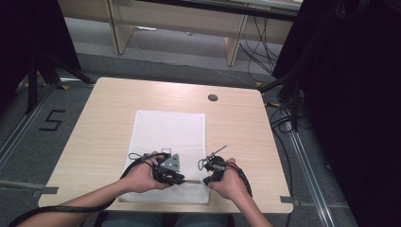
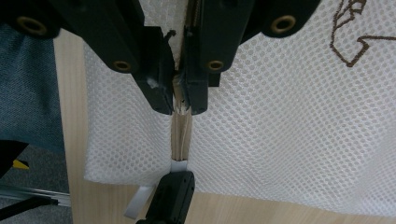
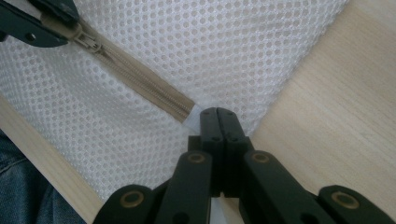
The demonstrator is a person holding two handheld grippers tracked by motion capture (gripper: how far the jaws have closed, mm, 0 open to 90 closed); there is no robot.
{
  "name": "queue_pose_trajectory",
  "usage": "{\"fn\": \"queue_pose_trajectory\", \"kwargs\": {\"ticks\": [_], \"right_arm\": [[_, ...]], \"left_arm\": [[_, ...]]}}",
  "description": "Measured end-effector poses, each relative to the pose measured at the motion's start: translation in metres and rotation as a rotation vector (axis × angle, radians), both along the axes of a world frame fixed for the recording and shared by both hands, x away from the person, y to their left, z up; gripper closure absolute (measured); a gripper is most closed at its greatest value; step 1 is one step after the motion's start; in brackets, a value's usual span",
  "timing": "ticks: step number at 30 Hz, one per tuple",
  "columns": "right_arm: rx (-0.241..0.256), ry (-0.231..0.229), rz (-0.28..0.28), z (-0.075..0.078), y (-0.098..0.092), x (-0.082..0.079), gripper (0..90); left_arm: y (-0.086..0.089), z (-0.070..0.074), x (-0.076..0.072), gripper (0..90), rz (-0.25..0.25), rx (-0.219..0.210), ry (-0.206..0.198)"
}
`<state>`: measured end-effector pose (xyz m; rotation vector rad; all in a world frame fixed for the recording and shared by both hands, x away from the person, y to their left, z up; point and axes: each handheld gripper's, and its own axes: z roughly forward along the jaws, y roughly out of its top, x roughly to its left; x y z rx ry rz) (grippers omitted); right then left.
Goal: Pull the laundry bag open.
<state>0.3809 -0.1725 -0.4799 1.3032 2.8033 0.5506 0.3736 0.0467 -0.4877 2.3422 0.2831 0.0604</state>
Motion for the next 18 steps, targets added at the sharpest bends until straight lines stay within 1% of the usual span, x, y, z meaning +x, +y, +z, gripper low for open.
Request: {"fn": "queue_pose_trajectory", "kwargs": {"ticks": [1, 2, 3, 5, 6, 7, 8, 9, 10, 11, 13, 14, 15, 16, 17, 18], "right_arm": [[0.0, -0.005, 0.002, 0.0, 0.0, 0.0, 90.0], [0.0, -0.005, 0.002, 0.0, 0.0, 0.0, 90.0], [-0.001, -0.001, 0.001, 0.0, 0.0, 0.0, 90.0], [0.0, -0.004, 0.007, 0.0, 0.0, 0.001, 90.0], [0.001, -0.003, 0.003, -0.001, 0.0, 0.0, 90.0], [-0.016, -0.007, 0.011, -0.001, 0.0, 0.001, 90.0], [-0.016, -0.003, 0.001, -0.001, 0.0, 0.0, 90.0], [-0.018, -0.003, 0.0, -0.001, 0.001, 0.0, 90.0], [-0.018, -0.003, 0.0, 0.0, 0.001, 0.0, 90.0], [-0.012, -0.017, 0.024, -0.001, 0.0, 0.001, 90.0], [-0.012, -0.013, 0.017, 0.0, 0.0, 0.001, 90.0], [-0.013, -0.015, 0.018, -0.001, 0.0, 0.001, 90.0], [-0.011, -0.014, 0.016, -0.001, 0.0, 0.0, 90.0], [-0.012, -0.016, 0.018, -0.001, 0.0, 0.001, 90.0], [-0.011, -0.015, 0.018, -0.001, 0.0, 0.001, 90.0], [-0.012, -0.012, 0.015, 0.0, 0.0, 0.0, 90.0]], "left_arm": [[0.001, -0.001, 0.0, 81.8, -0.011, 0.003, -0.013], [0.001, -0.001, 0.0, 81.9, -0.011, 0.003, -0.013], [0.003, -0.001, 0.0, 81.9, -0.019, 0.045, -0.035], [0.008, -0.001, 0.0, 81.9, -0.003, 0.014, -0.007], [0.008, -0.001, 0.0, 81.8, -0.003, 0.014, -0.007], [0.011, 0.0, 0.0, 81.8, 0.002, 0.013, -0.007], [0.011, 0.0, 0.0, 81.9, 0.002, 0.013, -0.007], [0.013, 0.0, 0.0, 81.8, 0.006, 0.002, 0.0], [0.013, 0.0, 0.0, 81.8, 0.006, 0.002, 0.0], [0.014, 0.0, 0.0, 81.8, 0.011, 0.002, 0.008], [0.015, 0.0, 0.0, 81.8, 0.009, -0.002, 0.004], [0.016, -0.001, -0.001, 81.8, 0.018, -0.002, 0.013], [0.017, -0.001, -0.001, 81.8, 0.022, 0.011, 0.011], [0.019, -0.001, -0.001, 81.8, 0.021, 0.013, 0.007], [0.02, 0.0, -0.001, 81.8, 0.025, 0.014, 0.013], [0.023, 0.0, 0.0, 81.9, 0.023, 0.023, 0.007]]}}
